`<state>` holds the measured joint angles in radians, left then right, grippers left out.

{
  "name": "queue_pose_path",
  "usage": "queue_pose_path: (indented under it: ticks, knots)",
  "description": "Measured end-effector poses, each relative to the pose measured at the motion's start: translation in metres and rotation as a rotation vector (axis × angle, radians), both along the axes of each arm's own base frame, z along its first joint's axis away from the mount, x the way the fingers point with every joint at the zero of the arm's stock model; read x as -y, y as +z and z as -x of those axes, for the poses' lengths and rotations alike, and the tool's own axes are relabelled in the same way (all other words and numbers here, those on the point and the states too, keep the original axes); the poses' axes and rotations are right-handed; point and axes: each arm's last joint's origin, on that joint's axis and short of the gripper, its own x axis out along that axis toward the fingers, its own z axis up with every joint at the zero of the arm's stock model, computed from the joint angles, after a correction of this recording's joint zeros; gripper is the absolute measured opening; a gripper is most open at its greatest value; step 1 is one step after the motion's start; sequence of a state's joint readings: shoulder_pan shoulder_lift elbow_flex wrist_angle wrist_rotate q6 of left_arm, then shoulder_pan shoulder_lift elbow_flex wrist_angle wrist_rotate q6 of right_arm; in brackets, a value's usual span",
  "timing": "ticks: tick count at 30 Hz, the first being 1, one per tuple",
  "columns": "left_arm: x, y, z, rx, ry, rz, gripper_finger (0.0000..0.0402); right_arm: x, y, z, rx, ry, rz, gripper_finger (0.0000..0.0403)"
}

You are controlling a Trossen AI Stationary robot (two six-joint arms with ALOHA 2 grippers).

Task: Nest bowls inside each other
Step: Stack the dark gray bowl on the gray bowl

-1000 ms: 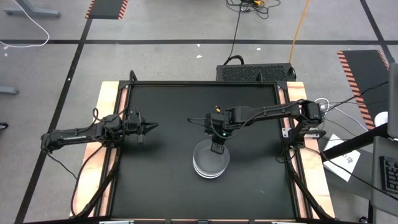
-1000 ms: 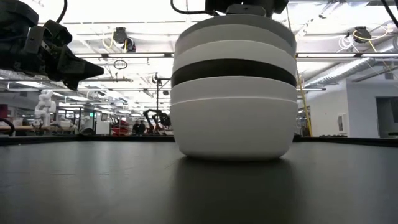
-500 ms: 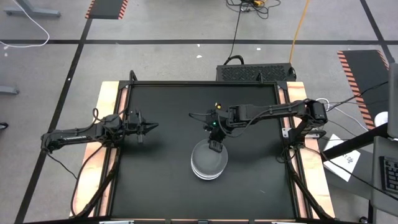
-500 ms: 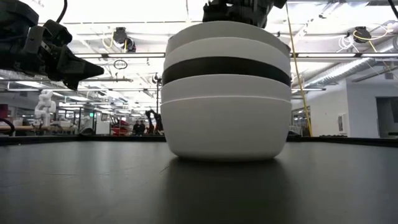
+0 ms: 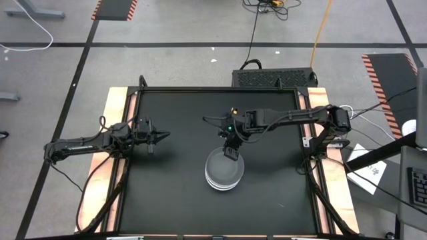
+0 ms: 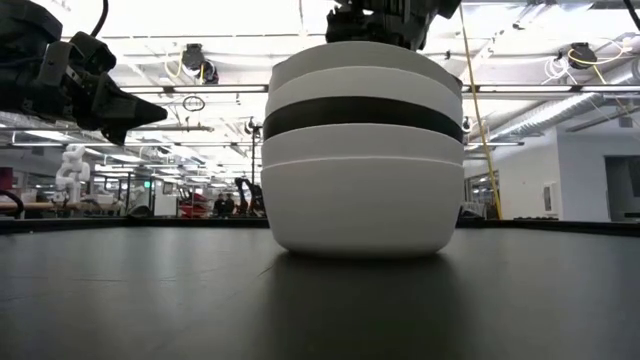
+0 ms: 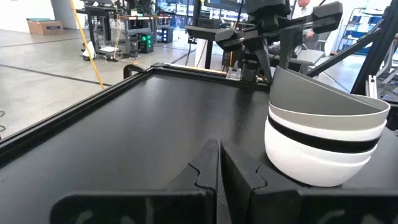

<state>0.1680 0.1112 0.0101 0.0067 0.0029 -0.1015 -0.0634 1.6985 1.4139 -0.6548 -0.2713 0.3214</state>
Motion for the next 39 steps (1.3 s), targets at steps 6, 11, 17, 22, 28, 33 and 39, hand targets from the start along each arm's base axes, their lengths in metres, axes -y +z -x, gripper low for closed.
queue_pose_path:
  ticks: [6,11,17,22,28,33,39]
  knots:
    - [0.000,0.000,0.000,0.000,-0.001,-0.002,0.0021,0.003,0.000,0.000,0.004,0.011,-0.015,0.0067]
    - [0.000,0.000,0.000,-0.002,-0.002,-0.009,0.0021,0.001,0.000,0.001,0.008,0.070,-0.044,0.0054]
    - [0.000,0.000,0.000,-0.002,-0.002,-0.011,0.0021,0.007,0.002,0.002,0.023,0.101,-0.129,0.0007]
    - [0.000,0.000,0.000,-0.001,-0.002,-0.010,0.0021,0.014,0.001,0.003,0.008,0.052,-0.142,0.0003]
    - [0.000,0.000,0.000,-0.001,-0.002,-0.009,0.0021,0.004,0.000,0.003,-0.018,0.037,-0.078,0.0002]
    - [0.000,0.000,0.000,-0.001,-0.002,-0.009,0.0021,-0.004,-0.003,0.006,-0.076,0.004,-0.013,0.0001]
    - [0.000,0.000,0.000,-0.001,-0.002,-0.005,0.0021,-0.013,-0.013,0.005,-0.141,-0.018,0.030,0.0001]
